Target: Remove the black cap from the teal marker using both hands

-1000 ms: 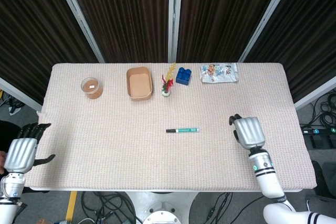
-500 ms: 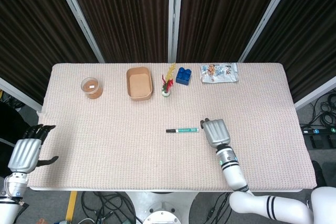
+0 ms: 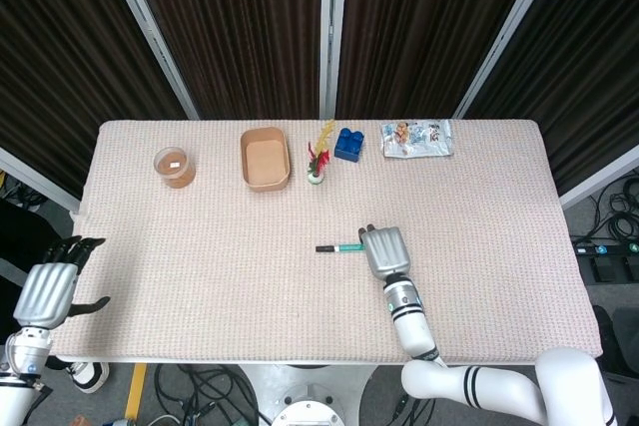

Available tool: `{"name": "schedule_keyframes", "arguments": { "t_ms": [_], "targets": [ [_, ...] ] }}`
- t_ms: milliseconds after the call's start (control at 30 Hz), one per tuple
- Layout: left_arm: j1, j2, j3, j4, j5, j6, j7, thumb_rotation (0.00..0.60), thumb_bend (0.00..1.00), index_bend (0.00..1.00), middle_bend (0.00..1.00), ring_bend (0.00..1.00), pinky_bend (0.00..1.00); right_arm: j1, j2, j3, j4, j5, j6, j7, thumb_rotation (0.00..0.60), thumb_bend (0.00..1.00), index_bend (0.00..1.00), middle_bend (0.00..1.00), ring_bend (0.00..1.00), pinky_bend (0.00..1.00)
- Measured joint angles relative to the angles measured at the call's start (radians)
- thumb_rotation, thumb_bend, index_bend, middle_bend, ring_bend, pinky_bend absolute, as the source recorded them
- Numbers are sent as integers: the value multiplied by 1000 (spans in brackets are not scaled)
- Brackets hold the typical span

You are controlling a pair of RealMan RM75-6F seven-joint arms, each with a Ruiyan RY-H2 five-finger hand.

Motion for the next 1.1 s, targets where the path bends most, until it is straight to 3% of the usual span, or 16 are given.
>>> {"name": "schedule_keyframes", "arguments": {
  "t_ms": [400, 867, 1100],
  "targets": [
    [2, 3, 3, 3, -9, -5, -5, 600, 27, 174, 184, 107, 142, 55, -75, 29, 117, 49, -38, -16, 600, 289, 418, 397, 817, 902],
    [5, -1, 7, 23, -16, -13, -21, 600, 26, 181, 184, 108, 143, 75, -128, 36, 180, 64, -35, -21, 600, 301, 419, 466, 819, 902],
    [2, 0, 9, 25, -14, -19, -24, 600, 27, 181, 184, 108, 143, 74, -140, 34, 194, 57, -18, -26, 600, 327, 511, 537, 821, 902]
  ]
}}
